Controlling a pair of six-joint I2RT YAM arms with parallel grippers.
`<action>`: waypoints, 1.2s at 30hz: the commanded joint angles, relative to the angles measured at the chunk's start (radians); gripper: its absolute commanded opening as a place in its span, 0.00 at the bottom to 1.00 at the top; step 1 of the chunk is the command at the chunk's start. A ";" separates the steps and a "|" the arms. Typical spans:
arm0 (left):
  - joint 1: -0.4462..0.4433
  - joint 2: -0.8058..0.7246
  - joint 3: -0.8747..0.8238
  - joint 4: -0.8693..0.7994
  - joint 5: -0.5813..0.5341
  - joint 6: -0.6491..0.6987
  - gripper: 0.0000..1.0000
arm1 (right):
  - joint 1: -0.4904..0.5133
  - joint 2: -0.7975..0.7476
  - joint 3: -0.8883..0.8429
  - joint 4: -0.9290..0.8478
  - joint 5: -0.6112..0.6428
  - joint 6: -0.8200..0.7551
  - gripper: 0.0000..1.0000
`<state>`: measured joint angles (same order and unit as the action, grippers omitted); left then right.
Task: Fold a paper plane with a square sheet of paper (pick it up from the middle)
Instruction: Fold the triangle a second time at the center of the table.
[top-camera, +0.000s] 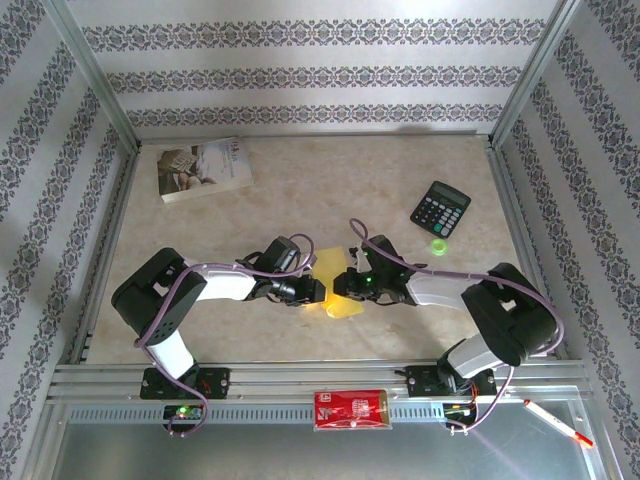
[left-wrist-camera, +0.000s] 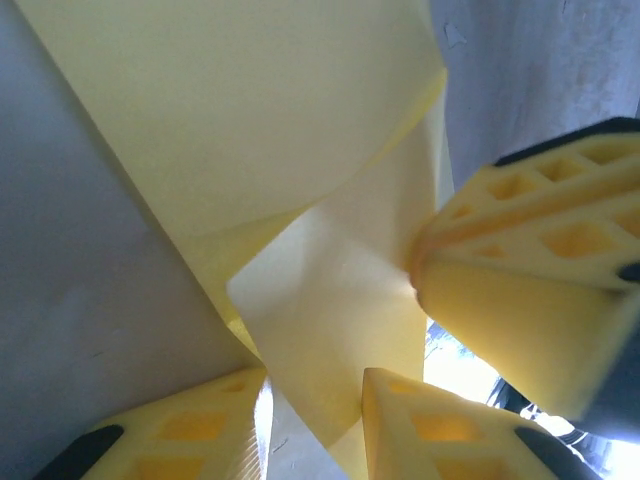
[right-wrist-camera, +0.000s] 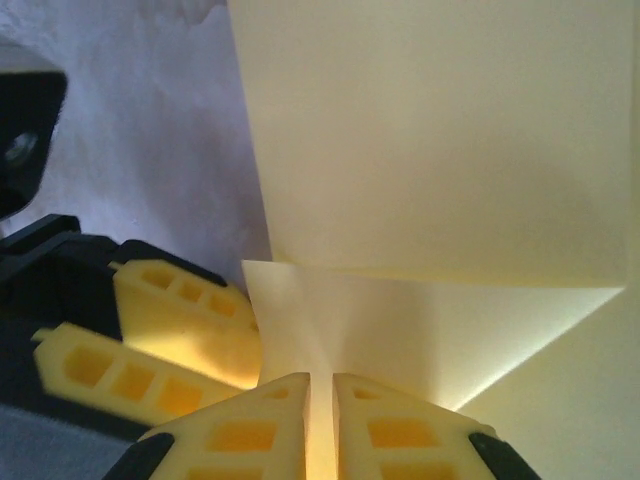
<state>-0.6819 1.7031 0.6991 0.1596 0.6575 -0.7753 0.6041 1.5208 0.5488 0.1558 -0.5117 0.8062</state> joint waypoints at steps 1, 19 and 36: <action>-0.011 0.005 0.014 -0.058 -0.039 0.045 0.30 | -0.013 0.041 0.032 0.021 0.016 -0.021 0.13; -0.029 -0.129 -0.019 0.026 0.017 0.041 0.32 | -0.066 0.098 0.034 0.014 -0.022 -0.061 0.11; -0.052 -0.060 0.027 0.127 0.106 0.014 0.31 | -0.066 0.076 0.031 0.010 -0.037 -0.053 0.13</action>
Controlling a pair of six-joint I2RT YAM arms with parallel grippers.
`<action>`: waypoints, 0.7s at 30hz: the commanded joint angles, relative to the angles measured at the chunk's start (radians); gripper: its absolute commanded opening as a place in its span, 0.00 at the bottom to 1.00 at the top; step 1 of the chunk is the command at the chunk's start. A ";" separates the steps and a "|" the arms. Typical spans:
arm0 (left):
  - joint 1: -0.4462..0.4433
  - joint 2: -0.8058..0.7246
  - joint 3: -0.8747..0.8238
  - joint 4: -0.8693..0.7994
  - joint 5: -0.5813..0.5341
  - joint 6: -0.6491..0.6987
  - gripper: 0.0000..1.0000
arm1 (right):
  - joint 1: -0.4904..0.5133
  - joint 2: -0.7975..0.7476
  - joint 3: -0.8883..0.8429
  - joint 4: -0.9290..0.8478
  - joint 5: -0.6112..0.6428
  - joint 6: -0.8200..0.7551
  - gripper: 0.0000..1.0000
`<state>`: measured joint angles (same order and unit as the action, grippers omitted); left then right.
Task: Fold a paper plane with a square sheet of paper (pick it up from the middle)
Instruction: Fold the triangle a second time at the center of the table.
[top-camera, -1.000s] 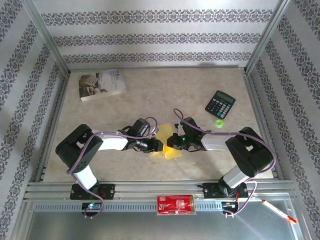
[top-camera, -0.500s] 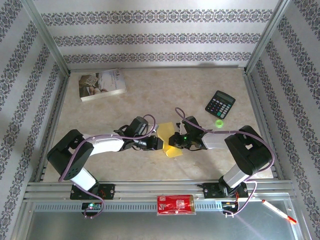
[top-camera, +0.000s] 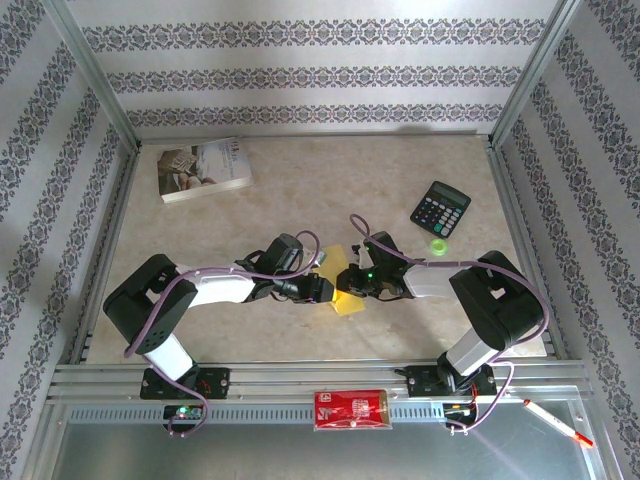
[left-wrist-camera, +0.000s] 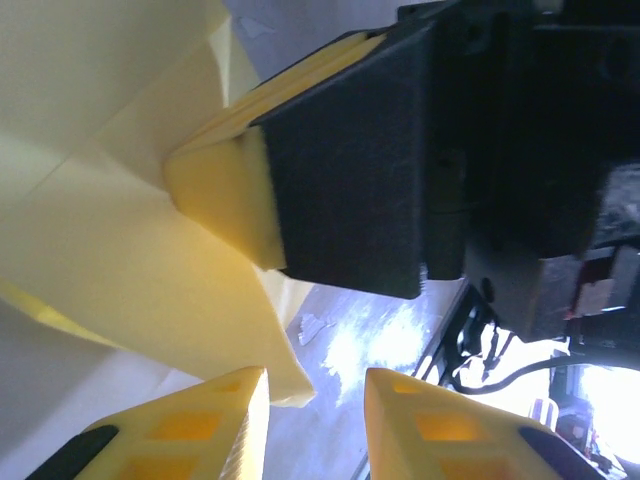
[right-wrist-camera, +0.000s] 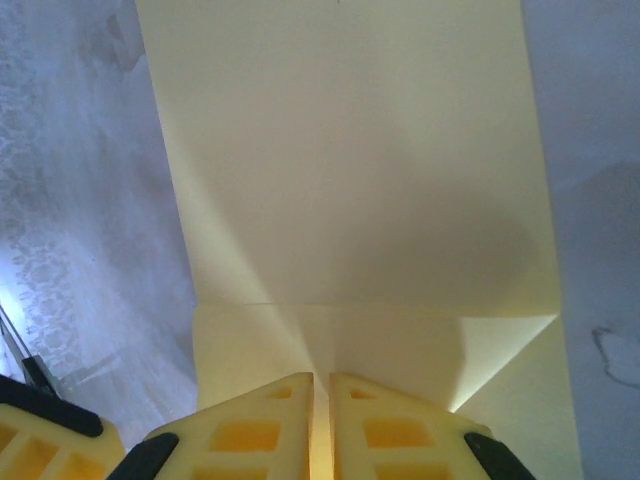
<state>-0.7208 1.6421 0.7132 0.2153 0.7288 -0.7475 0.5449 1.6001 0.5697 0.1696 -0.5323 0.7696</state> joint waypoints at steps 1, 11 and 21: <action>-0.012 -0.003 0.009 0.081 0.037 -0.017 0.30 | -0.007 -0.003 0.010 -0.004 -0.017 -0.018 0.13; -0.013 0.030 0.019 0.083 0.044 -0.010 0.27 | -0.010 -0.003 0.009 -0.006 -0.017 -0.017 0.13; -0.014 0.116 0.043 0.084 0.056 -0.007 0.26 | -0.013 -0.023 0.012 -0.004 -0.024 -0.006 0.13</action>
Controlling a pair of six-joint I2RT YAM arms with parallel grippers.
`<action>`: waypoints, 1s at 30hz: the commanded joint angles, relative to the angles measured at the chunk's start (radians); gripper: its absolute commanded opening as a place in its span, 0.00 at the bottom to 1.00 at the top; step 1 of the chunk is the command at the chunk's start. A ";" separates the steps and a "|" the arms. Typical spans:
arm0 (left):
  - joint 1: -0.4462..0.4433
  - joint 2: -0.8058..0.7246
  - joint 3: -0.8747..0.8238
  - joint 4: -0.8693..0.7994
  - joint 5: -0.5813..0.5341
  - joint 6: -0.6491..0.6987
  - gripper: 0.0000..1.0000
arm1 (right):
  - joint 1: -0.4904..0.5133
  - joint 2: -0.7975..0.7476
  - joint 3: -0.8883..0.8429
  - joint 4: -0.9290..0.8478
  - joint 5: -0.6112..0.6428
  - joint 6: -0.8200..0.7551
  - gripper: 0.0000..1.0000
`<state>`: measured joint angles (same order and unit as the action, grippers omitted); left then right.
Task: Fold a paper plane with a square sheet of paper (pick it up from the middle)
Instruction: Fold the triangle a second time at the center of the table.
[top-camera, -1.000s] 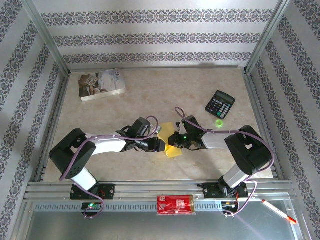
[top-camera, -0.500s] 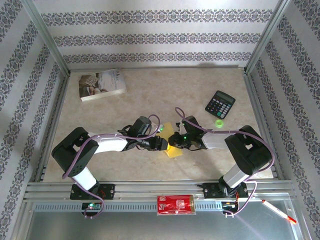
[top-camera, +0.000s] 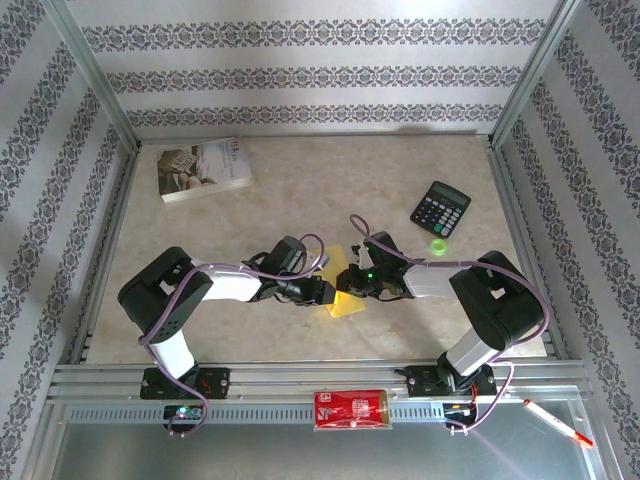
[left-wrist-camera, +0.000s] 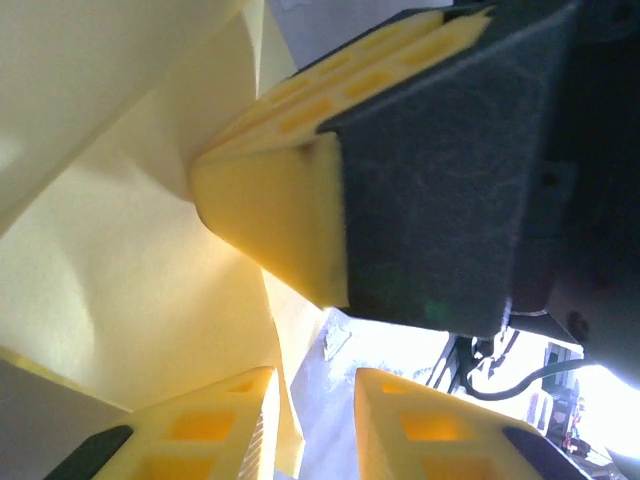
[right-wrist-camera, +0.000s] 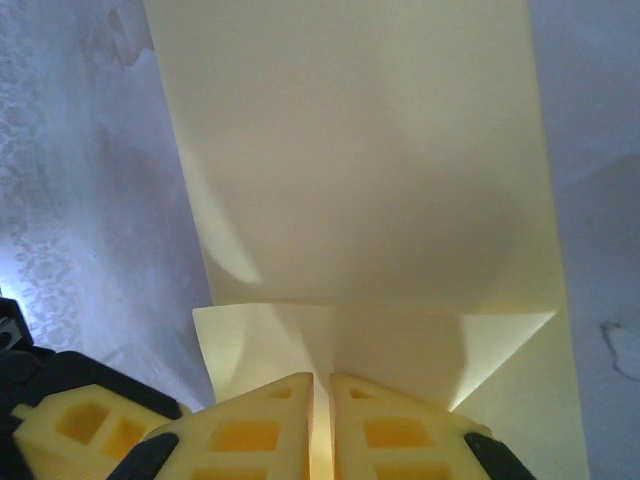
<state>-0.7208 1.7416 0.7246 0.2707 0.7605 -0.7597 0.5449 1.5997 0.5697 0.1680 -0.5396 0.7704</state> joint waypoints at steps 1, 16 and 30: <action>-0.014 0.023 0.034 0.027 0.025 0.006 0.26 | -0.014 -0.029 0.010 -0.004 -0.020 -0.003 0.13; -0.014 0.073 0.030 -0.009 0.013 0.046 0.26 | -0.045 -0.108 -0.009 -0.005 -0.044 0.035 0.13; 0.037 0.050 0.048 -0.105 0.014 0.130 0.26 | -0.039 0.046 0.014 0.034 -0.029 0.047 0.11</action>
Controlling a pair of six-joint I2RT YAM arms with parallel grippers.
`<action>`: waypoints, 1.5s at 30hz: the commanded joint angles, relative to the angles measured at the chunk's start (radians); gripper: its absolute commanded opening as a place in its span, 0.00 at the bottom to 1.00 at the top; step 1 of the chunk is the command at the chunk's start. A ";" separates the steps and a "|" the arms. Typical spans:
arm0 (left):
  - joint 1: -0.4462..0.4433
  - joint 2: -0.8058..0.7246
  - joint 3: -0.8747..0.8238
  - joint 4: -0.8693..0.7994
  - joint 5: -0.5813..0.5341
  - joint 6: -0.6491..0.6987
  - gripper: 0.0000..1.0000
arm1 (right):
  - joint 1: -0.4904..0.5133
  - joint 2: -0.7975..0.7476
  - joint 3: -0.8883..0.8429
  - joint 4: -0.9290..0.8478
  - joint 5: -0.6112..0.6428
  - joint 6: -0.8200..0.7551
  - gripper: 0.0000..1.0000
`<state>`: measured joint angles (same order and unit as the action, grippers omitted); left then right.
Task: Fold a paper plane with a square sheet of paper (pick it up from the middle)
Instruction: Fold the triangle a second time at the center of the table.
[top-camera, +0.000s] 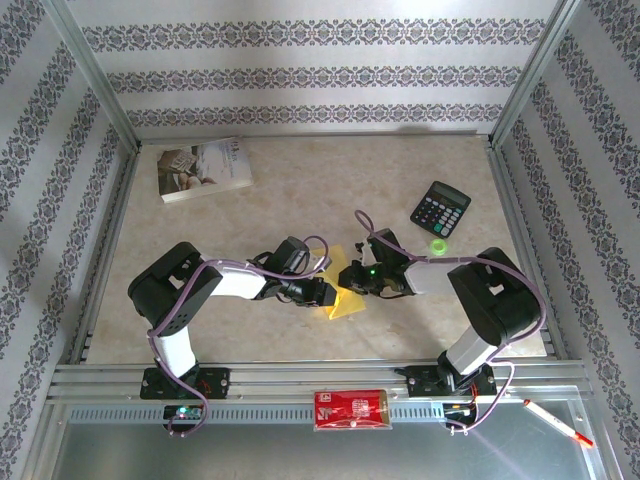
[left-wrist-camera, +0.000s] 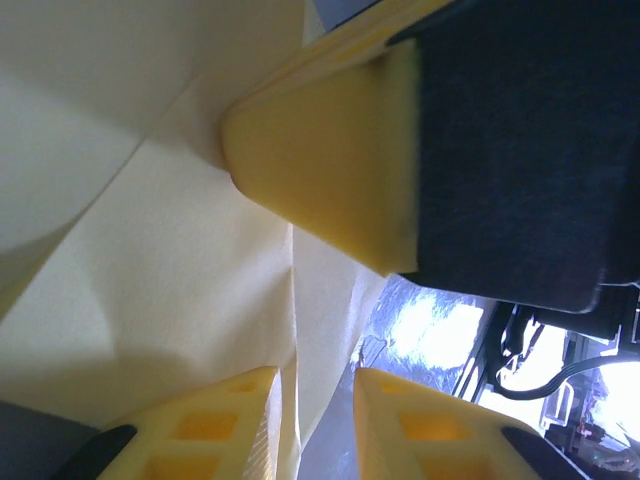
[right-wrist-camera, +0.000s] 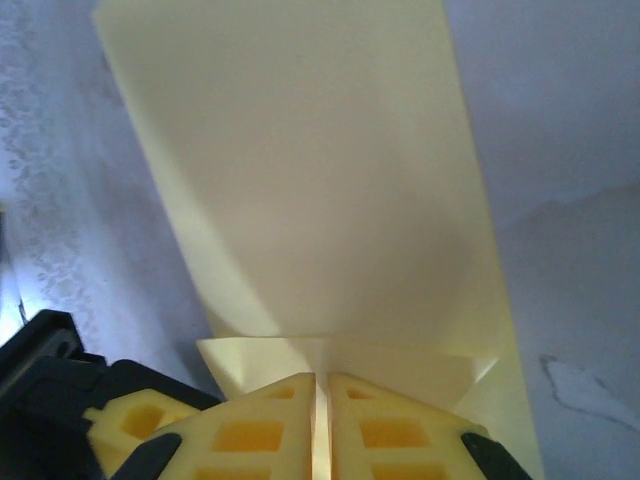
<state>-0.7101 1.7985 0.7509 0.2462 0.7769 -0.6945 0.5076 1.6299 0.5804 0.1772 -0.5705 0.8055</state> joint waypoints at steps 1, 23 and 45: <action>0.033 -0.015 0.031 -0.103 -0.002 0.083 0.26 | 0.002 0.018 -0.004 0.031 0.016 0.027 0.11; 0.008 -0.086 -0.007 -0.105 0.010 0.031 0.07 | 0.086 -0.009 -0.103 0.146 0.215 0.240 0.09; 0.008 -0.016 0.000 -0.249 -0.074 0.127 0.03 | 0.058 -0.042 -0.043 0.125 0.101 0.172 0.11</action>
<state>-0.6941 1.7668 0.7494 0.0811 0.7471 -0.6041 0.5777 1.6119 0.5140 0.3496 -0.4423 1.0203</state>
